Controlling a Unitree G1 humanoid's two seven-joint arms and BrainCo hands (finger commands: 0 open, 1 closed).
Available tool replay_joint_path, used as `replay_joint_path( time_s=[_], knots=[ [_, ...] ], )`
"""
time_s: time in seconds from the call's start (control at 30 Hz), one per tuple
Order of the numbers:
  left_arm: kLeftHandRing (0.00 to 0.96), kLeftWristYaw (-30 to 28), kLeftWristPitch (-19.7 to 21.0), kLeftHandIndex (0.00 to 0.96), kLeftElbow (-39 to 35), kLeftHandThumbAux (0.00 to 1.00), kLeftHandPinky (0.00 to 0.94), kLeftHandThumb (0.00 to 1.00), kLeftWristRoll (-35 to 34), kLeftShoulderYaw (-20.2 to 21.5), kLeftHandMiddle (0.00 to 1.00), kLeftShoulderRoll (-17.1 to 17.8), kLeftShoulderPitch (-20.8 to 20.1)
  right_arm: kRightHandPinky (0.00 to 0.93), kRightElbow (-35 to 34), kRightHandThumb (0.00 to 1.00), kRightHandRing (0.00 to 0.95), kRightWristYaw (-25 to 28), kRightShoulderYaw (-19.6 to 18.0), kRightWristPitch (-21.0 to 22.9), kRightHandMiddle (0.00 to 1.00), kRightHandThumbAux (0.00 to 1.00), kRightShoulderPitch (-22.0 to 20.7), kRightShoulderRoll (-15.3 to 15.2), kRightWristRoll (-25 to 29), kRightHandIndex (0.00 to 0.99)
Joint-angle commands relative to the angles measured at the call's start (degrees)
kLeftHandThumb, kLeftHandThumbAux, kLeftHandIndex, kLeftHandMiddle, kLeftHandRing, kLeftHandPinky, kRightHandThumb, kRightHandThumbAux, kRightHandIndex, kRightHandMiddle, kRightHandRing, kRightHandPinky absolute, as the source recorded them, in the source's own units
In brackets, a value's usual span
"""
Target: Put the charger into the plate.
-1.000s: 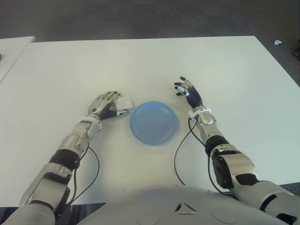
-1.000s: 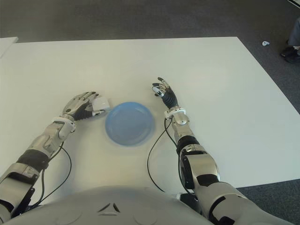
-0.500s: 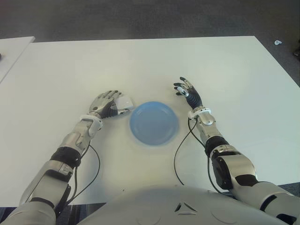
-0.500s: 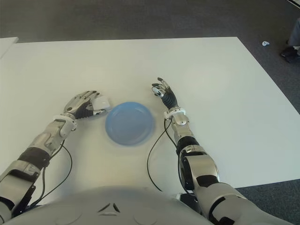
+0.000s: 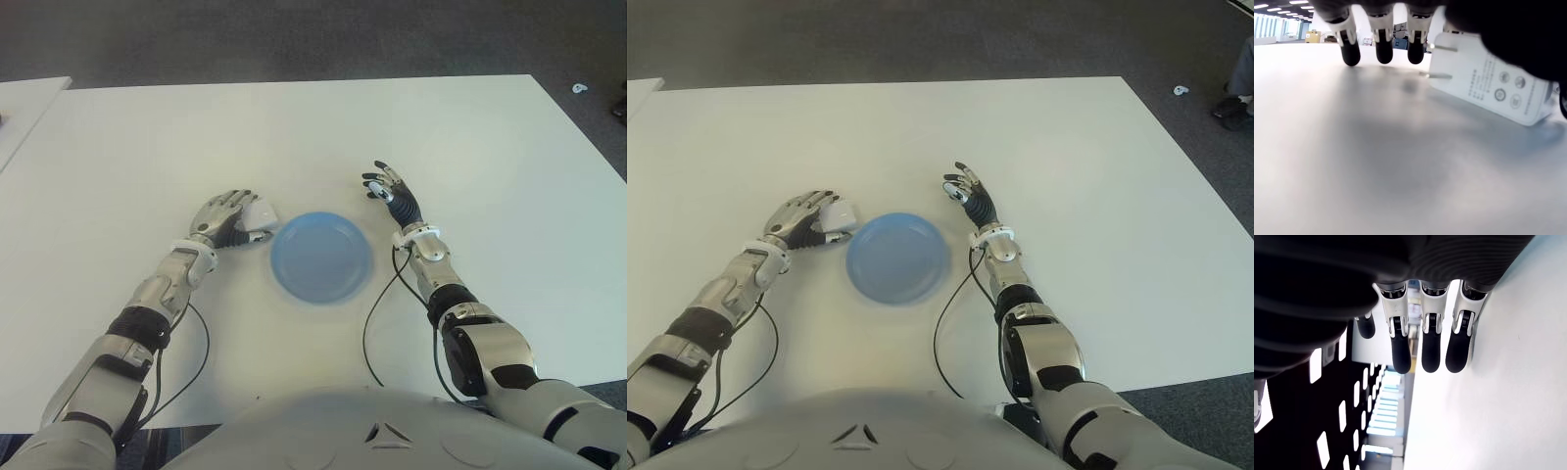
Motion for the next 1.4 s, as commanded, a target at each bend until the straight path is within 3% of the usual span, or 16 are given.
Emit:
replay_joint_path(
  time_s=[0.03,0.37,1.4],
  knots=[
    [0.0,-0.08,0.67,0.0,-0.66,0.279,0.0,0.292,1.35,-1.08,0.0,1.14,0.14,0.152,2.84,0.0,0.238,0.11,1.02,4.61,0.262,0.422,3.72,0.83,-1.25,0.027],
    [0.0,-0.46,1.23,0.0,-0.79,0.295,0.0,0.26,4.2,-3.37,0.0,2.49,-0.3,0.149,2.73,0.0,0.237,-0.33,1.16,4.89,0.263,0.435,3.65,1.14,-1.04,0.03],
    [0.0,2.57,2.53,0.0,2.38,0.243,0.0,0.228,5.71,-7.72,0.004,2.13,-0.55,0.137,2.66,0.0,0.23,-1.19,1.75,5.02,0.259,0.43,3.49,1.73,-1.27,0.032]
  ],
)
